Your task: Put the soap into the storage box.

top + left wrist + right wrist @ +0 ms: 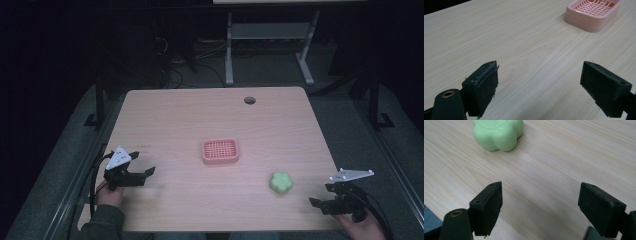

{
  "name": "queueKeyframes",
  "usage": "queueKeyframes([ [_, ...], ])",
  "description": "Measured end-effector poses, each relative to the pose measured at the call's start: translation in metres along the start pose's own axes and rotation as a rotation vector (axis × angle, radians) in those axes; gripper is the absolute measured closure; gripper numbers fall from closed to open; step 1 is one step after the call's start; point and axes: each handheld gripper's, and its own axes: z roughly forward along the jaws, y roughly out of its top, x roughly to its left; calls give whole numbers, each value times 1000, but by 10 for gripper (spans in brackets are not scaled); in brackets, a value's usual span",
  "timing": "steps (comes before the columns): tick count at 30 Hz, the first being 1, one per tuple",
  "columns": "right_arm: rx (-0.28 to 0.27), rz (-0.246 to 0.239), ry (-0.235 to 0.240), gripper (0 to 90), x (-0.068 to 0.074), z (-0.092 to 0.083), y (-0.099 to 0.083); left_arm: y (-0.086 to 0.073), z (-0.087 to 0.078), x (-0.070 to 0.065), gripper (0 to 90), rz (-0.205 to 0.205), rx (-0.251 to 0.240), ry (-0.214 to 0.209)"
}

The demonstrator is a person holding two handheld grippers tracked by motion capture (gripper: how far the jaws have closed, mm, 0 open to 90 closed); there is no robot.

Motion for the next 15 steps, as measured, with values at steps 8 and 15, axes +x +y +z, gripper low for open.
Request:
queueKeyframes([
  [8, 17, -2, 2, 193, 3, 2, 4, -1, 0, 0, 144, 15, 21, -13],
  [15, 28, -42, 1, 191, 10, 1, 14, -1, -1, -3, 144, 25, 21, -23],
])
